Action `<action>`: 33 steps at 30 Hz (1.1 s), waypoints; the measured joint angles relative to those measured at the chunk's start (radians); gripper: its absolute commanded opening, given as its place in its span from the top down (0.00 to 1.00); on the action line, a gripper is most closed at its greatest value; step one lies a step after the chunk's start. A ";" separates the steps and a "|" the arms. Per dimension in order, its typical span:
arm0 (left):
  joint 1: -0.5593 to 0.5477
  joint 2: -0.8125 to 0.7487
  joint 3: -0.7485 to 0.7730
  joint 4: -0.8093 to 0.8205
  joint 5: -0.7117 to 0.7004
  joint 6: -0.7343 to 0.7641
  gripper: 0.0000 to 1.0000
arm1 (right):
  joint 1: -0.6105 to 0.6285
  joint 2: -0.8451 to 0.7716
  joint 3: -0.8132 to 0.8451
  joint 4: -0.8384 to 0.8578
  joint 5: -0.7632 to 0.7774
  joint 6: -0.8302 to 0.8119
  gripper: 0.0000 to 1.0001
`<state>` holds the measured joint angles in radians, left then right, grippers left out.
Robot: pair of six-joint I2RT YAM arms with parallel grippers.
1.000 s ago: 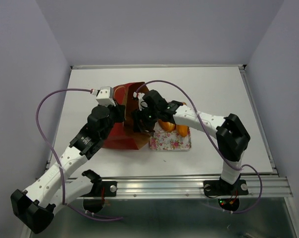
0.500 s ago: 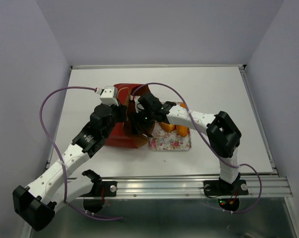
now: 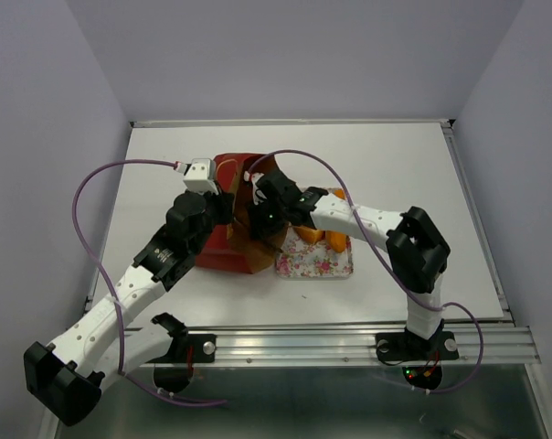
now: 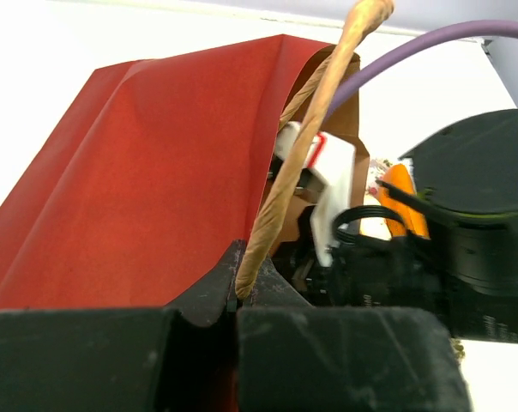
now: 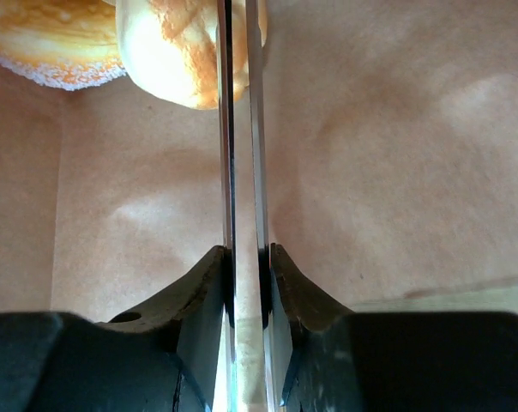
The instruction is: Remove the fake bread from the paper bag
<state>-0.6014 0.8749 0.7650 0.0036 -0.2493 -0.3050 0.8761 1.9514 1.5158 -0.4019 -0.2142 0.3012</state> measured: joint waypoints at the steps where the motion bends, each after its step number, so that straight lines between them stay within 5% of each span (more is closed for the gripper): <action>1: 0.000 -0.001 0.000 0.000 -0.005 -0.001 1.00 | 0.000 -0.012 -0.007 0.001 0.006 0.003 0.84; 7: 0.000 -0.014 -0.001 -0.001 -0.030 -0.008 1.00 | 0.001 -0.124 -0.037 0.001 0.062 0.022 0.85; 14: 0.000 -0.063 -0.004 -0.034 -0.053 -0.012 1.00 | 0.001 -0.210 -0.045 0.011 0.111 0.033 0.55; 22: 0.000 -0.088 -0.004 -0.076 -0.059 -0.012 1.00 | 0.002 -0.159 -0.045 -0.017 0.047 0.026 0.33; 33: 0.000 -0.073 -0.004 -0.079 -0.041 -0.011 1.00 | 0.002 -0.132 -0.045 -0.059 -0.061 0.020 0.30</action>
<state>-0.6014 0.8021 0.7609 -0.0757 -0.2901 -0.3161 0.8780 1.8198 1.4708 -0.4606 -0.2752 0.3210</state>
